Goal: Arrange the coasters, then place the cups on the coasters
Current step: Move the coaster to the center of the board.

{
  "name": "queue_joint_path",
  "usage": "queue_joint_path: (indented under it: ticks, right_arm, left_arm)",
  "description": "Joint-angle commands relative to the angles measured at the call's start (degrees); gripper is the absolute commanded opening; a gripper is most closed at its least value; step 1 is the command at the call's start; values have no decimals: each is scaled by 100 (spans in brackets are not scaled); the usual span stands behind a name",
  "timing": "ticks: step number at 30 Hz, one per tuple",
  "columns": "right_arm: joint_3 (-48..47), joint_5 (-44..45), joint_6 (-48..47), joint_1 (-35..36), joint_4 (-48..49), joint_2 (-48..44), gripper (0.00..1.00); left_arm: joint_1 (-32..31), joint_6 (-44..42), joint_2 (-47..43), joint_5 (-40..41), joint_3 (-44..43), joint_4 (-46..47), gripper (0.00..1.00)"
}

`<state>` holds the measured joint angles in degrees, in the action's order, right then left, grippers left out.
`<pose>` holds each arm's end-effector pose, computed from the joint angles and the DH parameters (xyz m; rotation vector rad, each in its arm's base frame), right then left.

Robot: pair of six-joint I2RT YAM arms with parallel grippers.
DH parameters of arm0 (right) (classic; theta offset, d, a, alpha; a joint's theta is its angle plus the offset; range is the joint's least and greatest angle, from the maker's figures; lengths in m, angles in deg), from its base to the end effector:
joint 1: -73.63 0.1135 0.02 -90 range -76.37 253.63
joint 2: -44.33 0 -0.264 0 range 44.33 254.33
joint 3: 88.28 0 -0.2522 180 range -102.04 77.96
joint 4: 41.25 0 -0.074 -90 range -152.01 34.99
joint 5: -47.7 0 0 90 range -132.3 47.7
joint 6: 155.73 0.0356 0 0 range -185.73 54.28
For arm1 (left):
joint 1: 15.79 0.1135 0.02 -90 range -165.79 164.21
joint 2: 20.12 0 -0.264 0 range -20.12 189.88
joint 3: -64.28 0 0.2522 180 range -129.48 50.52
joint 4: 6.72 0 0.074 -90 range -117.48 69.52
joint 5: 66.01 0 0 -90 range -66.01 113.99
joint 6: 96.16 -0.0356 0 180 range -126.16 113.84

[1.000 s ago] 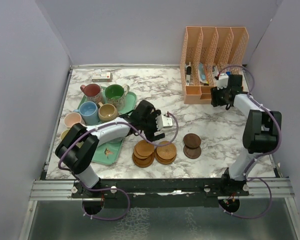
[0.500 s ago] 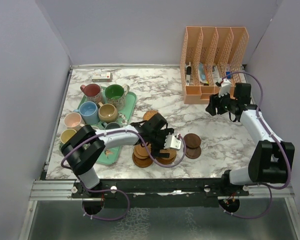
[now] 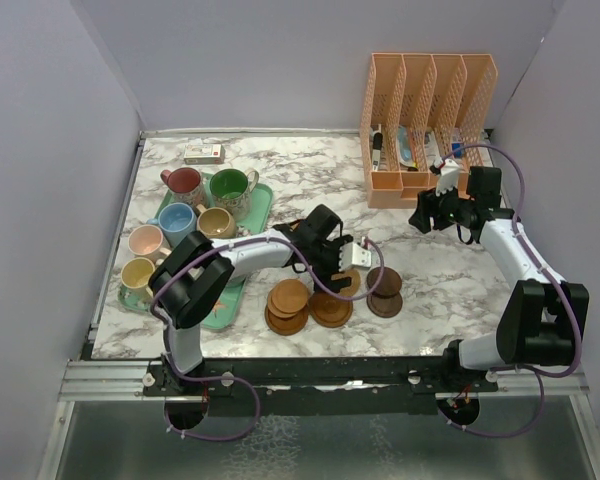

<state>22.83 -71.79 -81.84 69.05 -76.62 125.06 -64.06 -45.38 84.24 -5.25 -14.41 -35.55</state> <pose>0.2961 -0.0061 0.2453 -0.4647 2.2536 0.4316 0.2358 -0.2905 0.1745 1.8622 1.6465 -0.7067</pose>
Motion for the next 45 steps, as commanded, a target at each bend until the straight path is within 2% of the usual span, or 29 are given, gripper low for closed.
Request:
queue_joint_path:
  ticks: [1,7,20,27,33,35,39,45]
  right_arm:
    - [-54,-209,-93,1,-69,-42,59]
    - [-44,-235,-93,1,-80,-40,59]
    - [-59,-156,-126,1,-87,-33,60]
    - [-59,-131,-128,1,-87,-55,60]
    - [-50,-141,-140,1,-87,-85,60]
    - [-42,-246,-192,1,-104,-94,60]
    - [33,-816,-537,1,-254,-195,61]
    - [155,-1474,-1562,10,-934,-486,63]
  left_arm:
    - [363,483,545,-16,-461,-85,76]
    - [796,1181,1092,-173,-1107,-147,72]
    - [811,1569,1736,292,-1790,-78,69]
    - [835,1782,1975,978,-2118,122,69]
    - [933,1863,1912,1009,-2154,177,69]
    - [942,1859,1752,815,-2065,215,72]
    - [942,1847,1205,317,-1782,485,83]
    - [1013,1551,188,7,-951,897,95]
